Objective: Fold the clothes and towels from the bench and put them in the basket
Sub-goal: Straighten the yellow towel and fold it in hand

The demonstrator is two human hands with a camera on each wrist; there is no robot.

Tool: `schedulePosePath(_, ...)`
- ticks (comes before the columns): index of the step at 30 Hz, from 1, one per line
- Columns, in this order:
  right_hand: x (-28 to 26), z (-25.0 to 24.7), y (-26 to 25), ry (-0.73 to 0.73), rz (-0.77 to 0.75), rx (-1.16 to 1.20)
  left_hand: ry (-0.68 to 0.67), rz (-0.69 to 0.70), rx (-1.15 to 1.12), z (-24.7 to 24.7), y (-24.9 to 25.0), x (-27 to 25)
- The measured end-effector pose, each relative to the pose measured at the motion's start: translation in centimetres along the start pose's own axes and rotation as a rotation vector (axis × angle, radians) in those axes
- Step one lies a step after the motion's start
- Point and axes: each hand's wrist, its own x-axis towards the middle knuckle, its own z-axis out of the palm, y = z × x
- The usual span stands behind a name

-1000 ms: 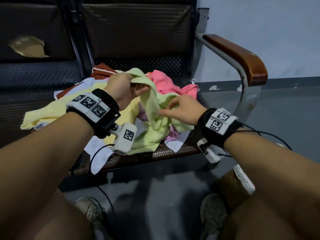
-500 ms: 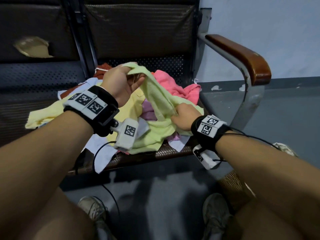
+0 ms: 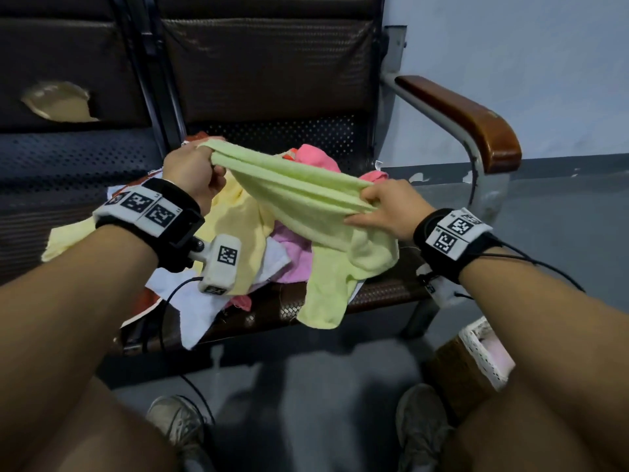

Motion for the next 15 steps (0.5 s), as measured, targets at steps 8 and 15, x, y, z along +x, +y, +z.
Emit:
schedulePosePath(8,-0.9,0.5,1.2,0.059,0.077,-0.011,0.038,0.029,0.056,-1.0,-1.0,0.8)
schedulePosePath(15,-1.1,-0.6,1.4,0.283,0.081,0.024,0.033,0.067,0.245,-2.0,-1.7,2.0)
